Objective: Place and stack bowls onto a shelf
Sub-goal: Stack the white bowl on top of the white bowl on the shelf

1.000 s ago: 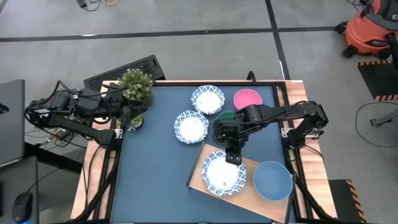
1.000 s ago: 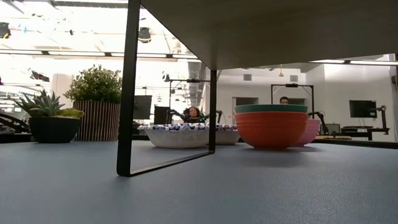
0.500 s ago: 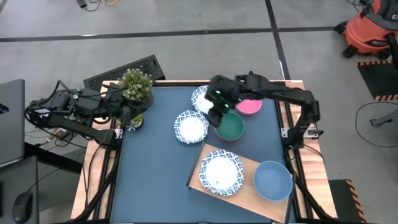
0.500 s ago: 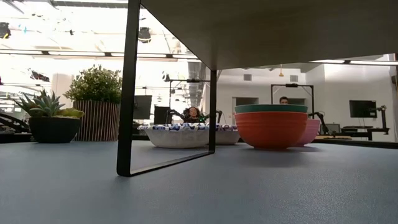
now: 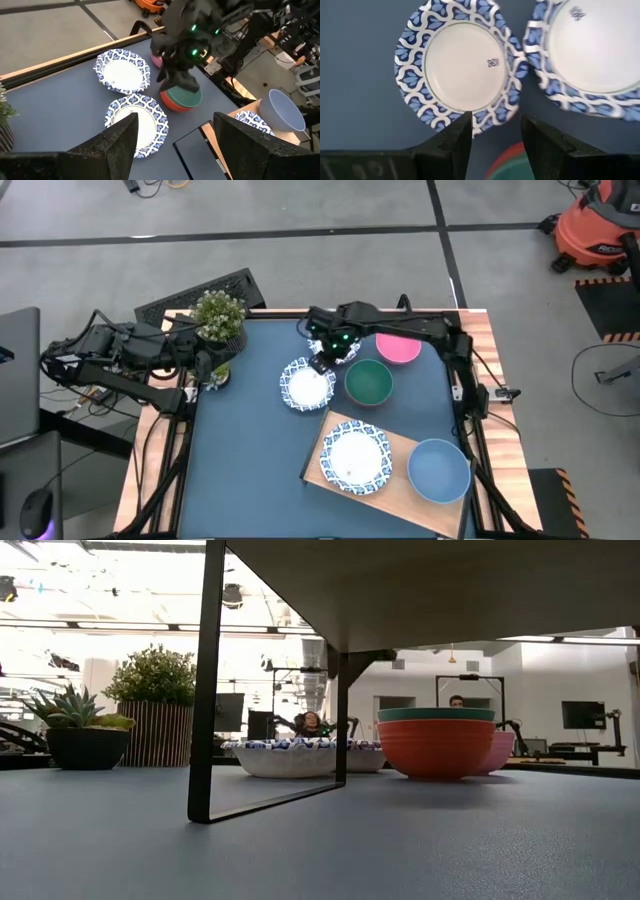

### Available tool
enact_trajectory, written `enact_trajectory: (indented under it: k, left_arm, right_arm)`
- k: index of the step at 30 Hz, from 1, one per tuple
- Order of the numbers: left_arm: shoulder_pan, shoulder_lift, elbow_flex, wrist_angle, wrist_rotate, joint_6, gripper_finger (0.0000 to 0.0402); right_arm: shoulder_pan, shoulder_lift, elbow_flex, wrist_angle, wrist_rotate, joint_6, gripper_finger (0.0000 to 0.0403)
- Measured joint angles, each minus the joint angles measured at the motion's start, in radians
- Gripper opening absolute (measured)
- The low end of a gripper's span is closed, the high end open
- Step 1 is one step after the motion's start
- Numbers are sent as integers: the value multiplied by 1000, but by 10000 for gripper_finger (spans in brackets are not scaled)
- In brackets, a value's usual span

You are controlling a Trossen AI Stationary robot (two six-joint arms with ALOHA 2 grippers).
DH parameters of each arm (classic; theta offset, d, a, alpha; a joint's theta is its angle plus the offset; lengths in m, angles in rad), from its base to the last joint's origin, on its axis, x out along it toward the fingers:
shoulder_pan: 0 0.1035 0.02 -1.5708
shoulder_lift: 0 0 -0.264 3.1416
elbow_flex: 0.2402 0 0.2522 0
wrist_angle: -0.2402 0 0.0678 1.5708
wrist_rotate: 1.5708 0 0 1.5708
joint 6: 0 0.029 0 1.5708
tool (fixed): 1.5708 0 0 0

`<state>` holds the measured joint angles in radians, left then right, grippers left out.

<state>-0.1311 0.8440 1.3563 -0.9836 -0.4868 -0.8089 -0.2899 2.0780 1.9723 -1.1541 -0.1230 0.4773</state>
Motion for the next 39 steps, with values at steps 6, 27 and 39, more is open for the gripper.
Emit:
enact_trajectory:
  k: [6,27,39]
  left_arm:
    - [0,0,0,0,-14,0,243]
    - [0,0,0,-13,-16,0,243]
    - [0,0,0,-13,-17,0,243]
  right_arm:
    - [7,86,0,24,22,6,191]
    - [-9,169,0,4,42,30,133]
    - [-13,169,0,3,35,-16,17]
